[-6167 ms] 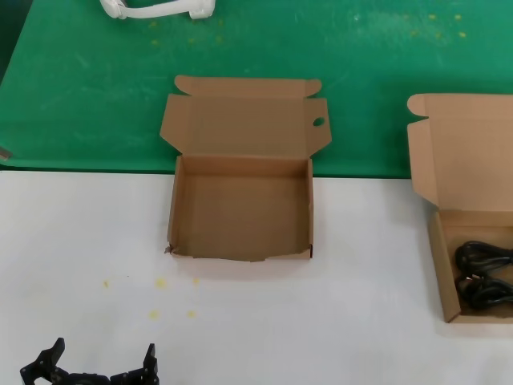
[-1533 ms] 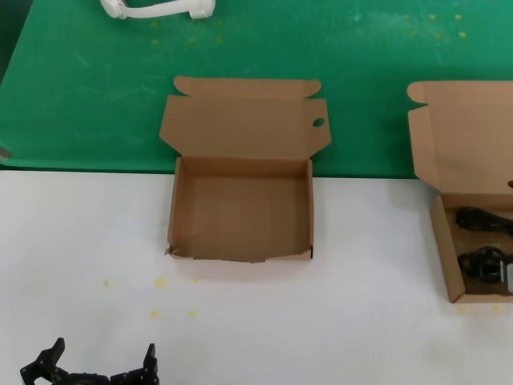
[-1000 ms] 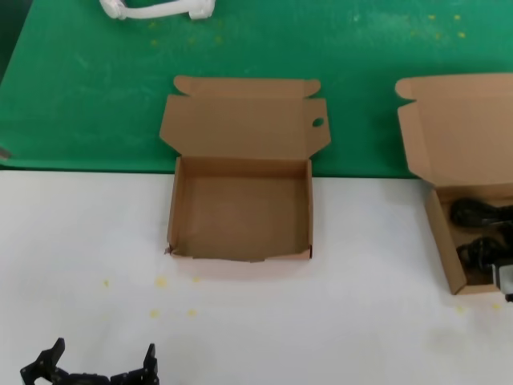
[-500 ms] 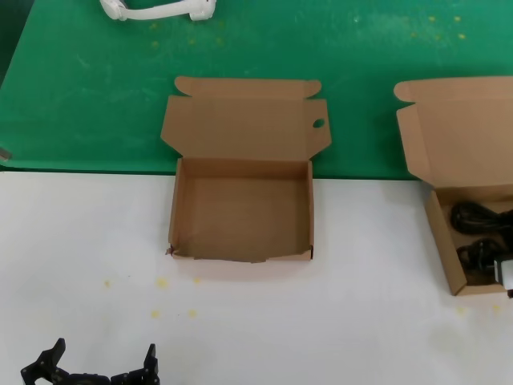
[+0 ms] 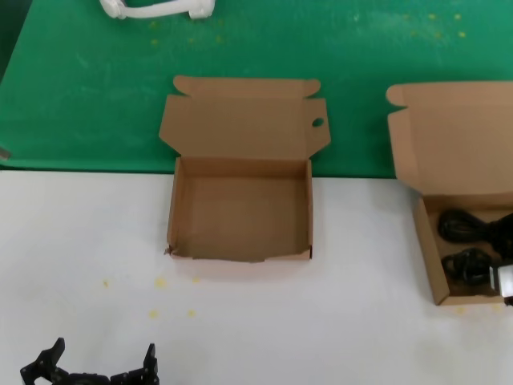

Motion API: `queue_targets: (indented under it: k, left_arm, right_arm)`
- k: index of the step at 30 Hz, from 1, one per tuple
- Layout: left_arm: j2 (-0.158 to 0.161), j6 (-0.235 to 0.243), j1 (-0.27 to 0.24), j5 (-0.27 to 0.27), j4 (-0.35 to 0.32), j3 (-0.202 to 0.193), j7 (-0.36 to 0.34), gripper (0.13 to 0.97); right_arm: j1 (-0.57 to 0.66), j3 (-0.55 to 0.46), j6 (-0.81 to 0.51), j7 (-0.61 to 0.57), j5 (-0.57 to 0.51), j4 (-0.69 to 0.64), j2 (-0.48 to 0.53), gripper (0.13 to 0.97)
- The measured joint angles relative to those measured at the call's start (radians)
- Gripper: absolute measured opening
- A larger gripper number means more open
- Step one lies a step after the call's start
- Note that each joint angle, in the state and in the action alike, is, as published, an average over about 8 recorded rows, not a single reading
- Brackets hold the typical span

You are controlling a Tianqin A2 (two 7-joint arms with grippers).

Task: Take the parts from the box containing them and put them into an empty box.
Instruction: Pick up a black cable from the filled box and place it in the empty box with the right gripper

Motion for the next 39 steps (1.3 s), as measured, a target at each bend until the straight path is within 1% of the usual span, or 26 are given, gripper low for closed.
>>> queue_targets:
  k: [4, 7, 11, 16, 21, 25, 31, 35, 39]
  left_arm:
    - [0.000, 0.000, 0.000, 0.000, 0.000, 0.000, 0.000, 0.966]
    - [0.000, 0.000, 0.000, 0.000, 0.000, 0.000, 0.000, 0.966]
    - [0.000, 0.000, 0.000, 0.000, 0.000, 0.000, 0.000, 0.966]
    - [0.000, 0.000, 0.000, 0.000, 0.000, 0.000, 0.000, 0.966]
    - [0.000, 0.000, 0.000, 0.000, 0.000, 0.000, 0.000, 0.966]
    - [0.000, 0.000, 0.000, 0.000, 0.000, 0.000, 0.000, 0.966]
    - [0.000, 0.000, 0.000, 0.000, 0.000, 0.000, 0.000, 0.966]
    - [0.000, 0.000, 0.000, 0.000, 0.000, 0.000, 0.000, 0.966]
    - [0.000, 0.000, 0.000, 0.000, 0.000, 0.000, 0.000, 0.966]
  right_arm:
    - [-0.026, 0.048, -0.039, 0.141, -0.158, 0.107, 0.043, 0.212]
    - [-0.061, 0.117, -0.080, 0.228, -0.282, 0.187, 0.068, 0.209]
    - [-0.125, 0.249, -0.146, 0.315, -0.453, 0.282, 0.083, 0.205]
    - [-0.219, 0.445, -0.235, 0.390, -0.668, 0.389, 0.071, 0.204]
    - [-0.308, 0.621, -0.317, 0.434, -0.834, 0.503, 0.049, 0.204]
    - [-0.367, 0.735, -0.368, 0.441, -0.910, 0.602, 0.027, 0.203]
    - [-0.438, 0.871, -0.418, 0.413, -0.973, 0.754, -0.032, 0.203]
    - [-0.470, 0.931, -0.438, 0.378, -0.999, 0.841, -0.095, 0.203]
    - [-0.486, 0.967, -0.456, 0.338, -1.016, 0.906, -0.177, 0.202]
